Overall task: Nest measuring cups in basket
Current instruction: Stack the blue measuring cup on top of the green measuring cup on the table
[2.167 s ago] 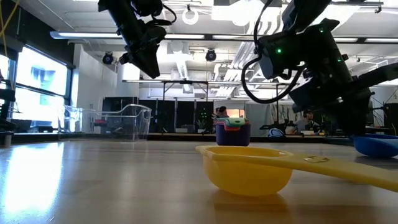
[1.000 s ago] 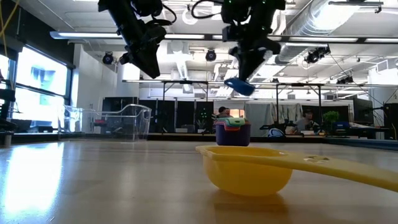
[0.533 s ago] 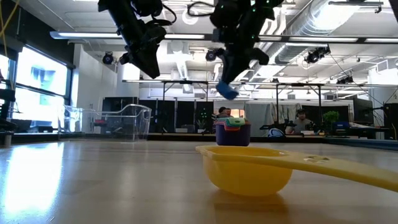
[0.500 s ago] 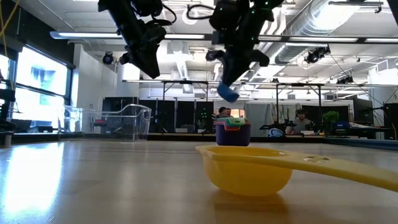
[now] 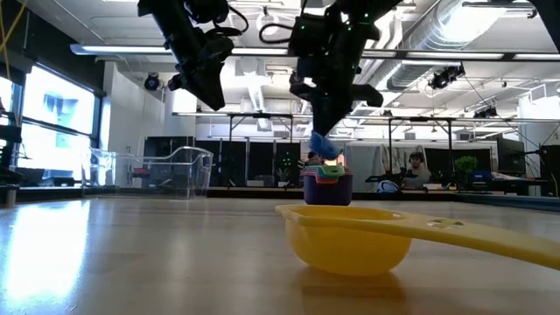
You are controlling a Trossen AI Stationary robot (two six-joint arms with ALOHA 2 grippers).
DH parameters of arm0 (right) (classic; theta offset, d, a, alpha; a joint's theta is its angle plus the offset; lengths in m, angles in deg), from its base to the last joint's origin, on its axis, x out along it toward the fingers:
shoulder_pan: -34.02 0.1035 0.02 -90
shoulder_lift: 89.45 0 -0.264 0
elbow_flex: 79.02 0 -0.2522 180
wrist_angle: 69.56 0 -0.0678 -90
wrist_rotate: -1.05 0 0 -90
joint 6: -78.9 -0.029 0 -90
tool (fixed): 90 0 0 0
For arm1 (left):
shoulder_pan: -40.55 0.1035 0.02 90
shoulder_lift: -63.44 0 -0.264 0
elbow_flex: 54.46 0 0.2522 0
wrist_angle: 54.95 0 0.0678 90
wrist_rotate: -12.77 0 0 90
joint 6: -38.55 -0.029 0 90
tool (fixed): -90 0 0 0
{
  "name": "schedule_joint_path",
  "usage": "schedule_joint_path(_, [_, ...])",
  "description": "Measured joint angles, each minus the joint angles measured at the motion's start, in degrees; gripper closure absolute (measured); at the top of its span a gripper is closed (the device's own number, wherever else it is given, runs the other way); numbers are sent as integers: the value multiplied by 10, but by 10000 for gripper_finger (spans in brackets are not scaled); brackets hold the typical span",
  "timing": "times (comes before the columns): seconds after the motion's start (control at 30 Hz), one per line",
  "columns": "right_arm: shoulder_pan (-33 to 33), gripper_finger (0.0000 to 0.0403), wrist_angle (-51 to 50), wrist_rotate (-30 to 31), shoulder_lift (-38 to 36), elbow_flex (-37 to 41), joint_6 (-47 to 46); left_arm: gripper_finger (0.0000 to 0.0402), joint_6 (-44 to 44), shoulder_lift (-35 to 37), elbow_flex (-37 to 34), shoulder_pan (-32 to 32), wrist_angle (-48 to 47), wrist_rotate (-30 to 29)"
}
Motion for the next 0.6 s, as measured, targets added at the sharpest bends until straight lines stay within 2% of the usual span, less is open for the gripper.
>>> schedule_joint_path(0.4, [0,403,-5,7,28,0,4,322,0,0,0,0,0,0])
schedule_joint_path(0.6, [2,403,-4,31,28,0,12,322,-1,0,0,0,0,0])
